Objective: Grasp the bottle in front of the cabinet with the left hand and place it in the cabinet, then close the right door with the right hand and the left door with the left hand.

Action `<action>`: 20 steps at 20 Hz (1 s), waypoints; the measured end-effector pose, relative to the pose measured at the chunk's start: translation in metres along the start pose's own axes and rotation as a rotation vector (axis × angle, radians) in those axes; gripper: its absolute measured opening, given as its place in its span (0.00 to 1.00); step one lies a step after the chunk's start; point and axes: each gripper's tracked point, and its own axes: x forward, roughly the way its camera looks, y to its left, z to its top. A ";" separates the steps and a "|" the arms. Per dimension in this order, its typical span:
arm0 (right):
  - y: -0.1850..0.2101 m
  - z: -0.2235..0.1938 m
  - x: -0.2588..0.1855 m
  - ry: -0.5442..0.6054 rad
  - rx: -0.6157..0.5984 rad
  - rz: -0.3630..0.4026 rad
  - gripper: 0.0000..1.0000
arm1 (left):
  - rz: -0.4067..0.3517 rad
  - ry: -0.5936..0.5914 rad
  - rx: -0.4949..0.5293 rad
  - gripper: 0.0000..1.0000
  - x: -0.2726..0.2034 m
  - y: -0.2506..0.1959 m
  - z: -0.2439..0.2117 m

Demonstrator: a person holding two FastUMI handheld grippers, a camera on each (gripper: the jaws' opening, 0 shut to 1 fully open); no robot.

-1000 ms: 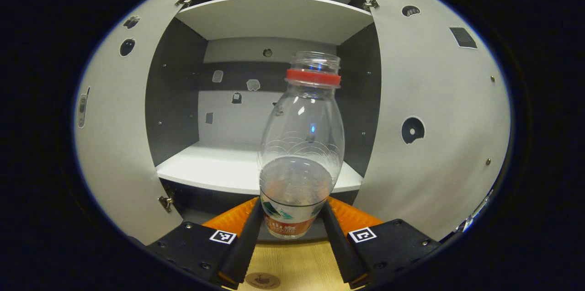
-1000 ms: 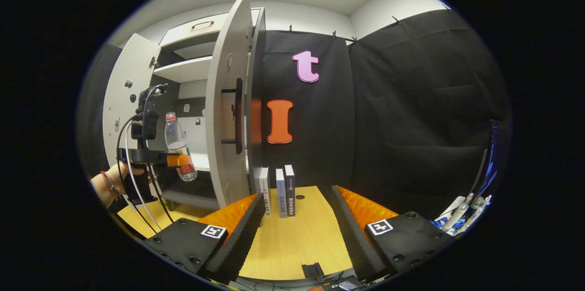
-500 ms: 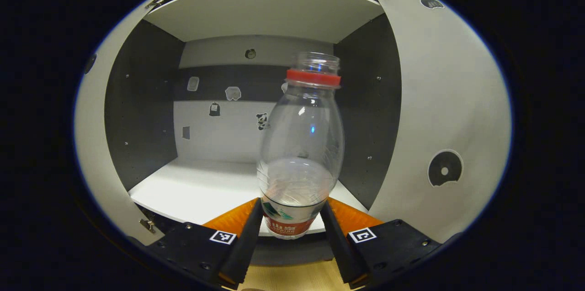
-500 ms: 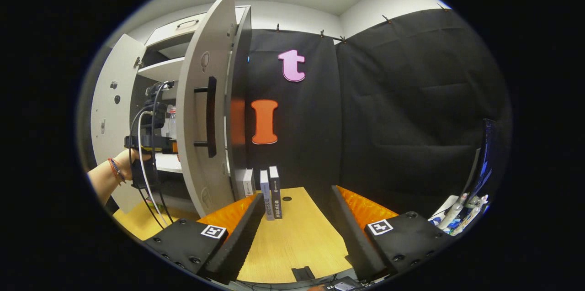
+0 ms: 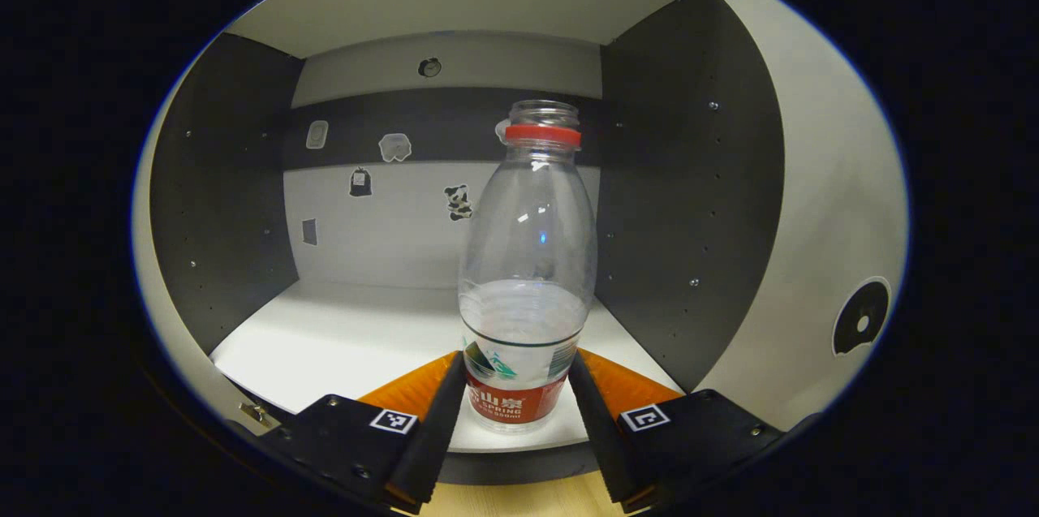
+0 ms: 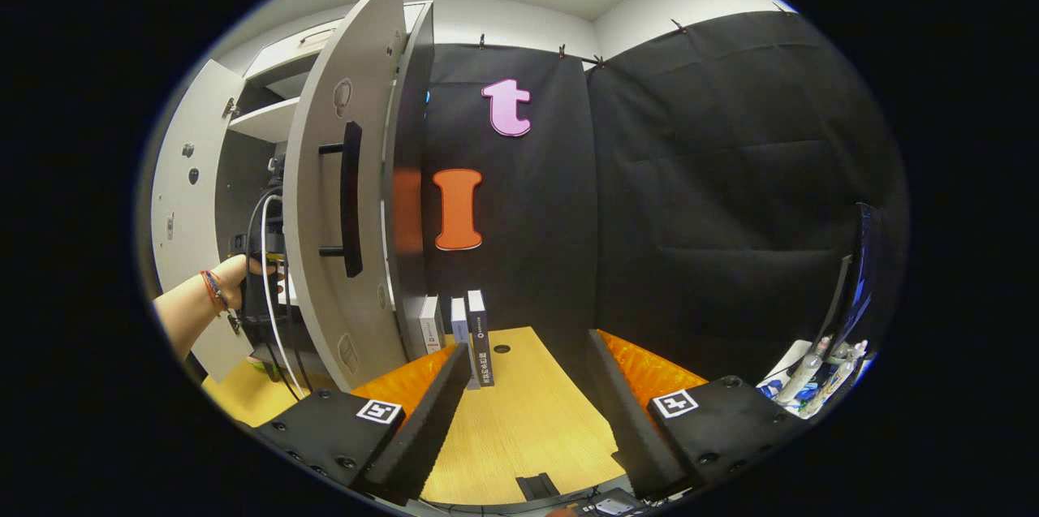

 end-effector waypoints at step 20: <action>0.032 0.012 0.007 -0.038 -0.021 0.005 0.96 | -0.039 -0.160 -0.060 0.94 -0.150 0.033 0.011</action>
